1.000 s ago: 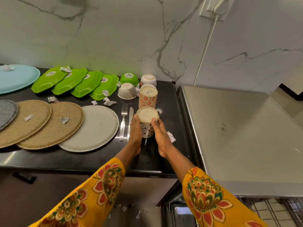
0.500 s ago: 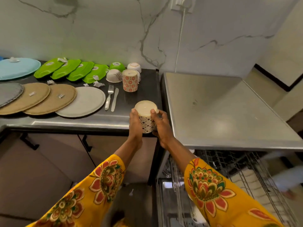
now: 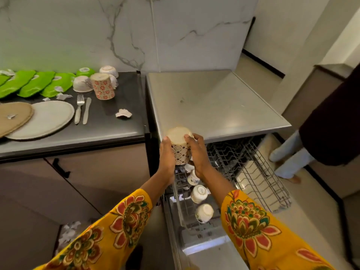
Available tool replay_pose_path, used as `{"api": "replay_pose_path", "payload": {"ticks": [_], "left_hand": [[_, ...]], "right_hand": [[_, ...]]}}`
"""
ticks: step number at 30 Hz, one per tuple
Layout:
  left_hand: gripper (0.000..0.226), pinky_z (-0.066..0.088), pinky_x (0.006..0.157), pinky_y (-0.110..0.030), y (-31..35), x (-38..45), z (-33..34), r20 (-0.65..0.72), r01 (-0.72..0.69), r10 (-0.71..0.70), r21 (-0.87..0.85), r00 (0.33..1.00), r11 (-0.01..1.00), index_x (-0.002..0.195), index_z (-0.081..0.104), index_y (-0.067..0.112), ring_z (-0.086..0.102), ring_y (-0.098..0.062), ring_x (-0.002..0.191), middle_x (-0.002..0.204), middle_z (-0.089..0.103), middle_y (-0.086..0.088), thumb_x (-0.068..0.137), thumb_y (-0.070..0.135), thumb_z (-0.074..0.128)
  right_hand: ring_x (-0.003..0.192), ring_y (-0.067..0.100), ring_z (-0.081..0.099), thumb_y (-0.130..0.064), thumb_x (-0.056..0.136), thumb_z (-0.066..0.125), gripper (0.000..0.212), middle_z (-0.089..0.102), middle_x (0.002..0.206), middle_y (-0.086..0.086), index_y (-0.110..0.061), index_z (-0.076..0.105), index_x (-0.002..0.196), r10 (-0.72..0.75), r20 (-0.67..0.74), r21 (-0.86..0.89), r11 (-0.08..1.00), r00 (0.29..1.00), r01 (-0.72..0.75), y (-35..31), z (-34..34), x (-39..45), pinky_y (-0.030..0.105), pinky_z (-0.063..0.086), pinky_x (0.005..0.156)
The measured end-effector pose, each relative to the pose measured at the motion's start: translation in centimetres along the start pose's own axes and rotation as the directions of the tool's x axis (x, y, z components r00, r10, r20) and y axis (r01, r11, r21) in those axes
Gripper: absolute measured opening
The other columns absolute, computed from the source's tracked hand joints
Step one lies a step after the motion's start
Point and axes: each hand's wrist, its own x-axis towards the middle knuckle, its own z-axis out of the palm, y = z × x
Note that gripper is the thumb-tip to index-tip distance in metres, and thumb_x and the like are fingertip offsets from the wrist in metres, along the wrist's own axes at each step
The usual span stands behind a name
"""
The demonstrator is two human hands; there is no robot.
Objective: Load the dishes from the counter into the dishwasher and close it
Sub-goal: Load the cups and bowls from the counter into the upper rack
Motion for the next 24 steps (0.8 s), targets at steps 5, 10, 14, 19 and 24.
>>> {"api": "replay_pose_path", "payload": {"ticks": [5,10,14,19,24], "left_hand": [[0.050,0.046,0.098,-0.043,-2.9,-1.4,2.2,0.055,0.100,-0.101,0.020,0.993,0.995,0.137,0.037,0.018,0.054,-0.026,0.115,0.125,0.054,-0.011,0.100,0.050,0.025],[0.063,0.047,0.099,-0.048,-7.2,-1.1,3.7,0.089,0.275,-0.274,0.004,0.958,0.962,0.133,0.043,0.022,0.057,-0.028,0.114,0.129,0.054,-0.012,0.088,0.066,0.040],[0.040,0.050,0.091,-0.042,-8.8,-0.5,5.0,0.130,0.296,-0.299,0.040,0.945,0.954,0.130,0.043,0.016,0.060,-0.024,0.104,0.120,0.059,-0.012,0.101,0.039,0.030],[0.035,0.050,0.091,-0.044,-11.3,1.9,6.3,0.182,0.396,-0.425,0.176,0.887,0.901,0.128,0.042,0.017,0.059,-0.027,0.106,0.118,0.059,-0.011,0.102,0.037,0.031],[0.021,0.049,0.068,-0.028,-12.4,4.5,7.8,0.221,0.427,-0.473,0.228,0.853,0.875,0.115,0.046,0.018,0.057,-0.012,0.086,0.096,0.060,0.000,0.103,0.027,0.031]], "right_hand": [[0.097,0.025,0.059,-0.038,0.085,0.061,0.017,0.058,0.113,0.014,-0.032,0.052,0.098,0.046,-0.086,0.011,0.999,0.995,-0.045,2.8,-3.6,-0.6,0.040,0.053,0.072],[0.083,0.022,0.056,-0.022,0.092,0.055,0.015,0.058,0.094,0.009,-0.018,0.053,0.106,0.118,-0.164,0.004,0.993,0.979,-0.119,5.8,-6.8,-0.2,0.035,0.047,0.067],[0.066,0.024,0.052,-0.025,0.090,0.057,0.029,0.057,0.079,0.011,-0.014,0.051,0.116,0.209,-0.213,-0.011,0.976,0.954,-0.216,8.2,-8.9,0.8,0.031,0.040,0.052],[0.069,0.024,0.055,-0.026,0.090,0.056,0.029,0.059,0.080,0.010,-0.017,0.050,0.116,0.291,-0.260,0.013,0.955,0.921,-0.297,10.0,-11.2,2.5,0.032,0.043,0.056],[0.070,0.018,0.051,-0.025,0.093,0.051,0.020,0.056,0.084,0.007,-0.023,0.049,0.112,0.348,-0.274,0.045,0.936,0.896,-0.350,10.9,-12.9,5.3,0.029,0.041,0.062]]}}
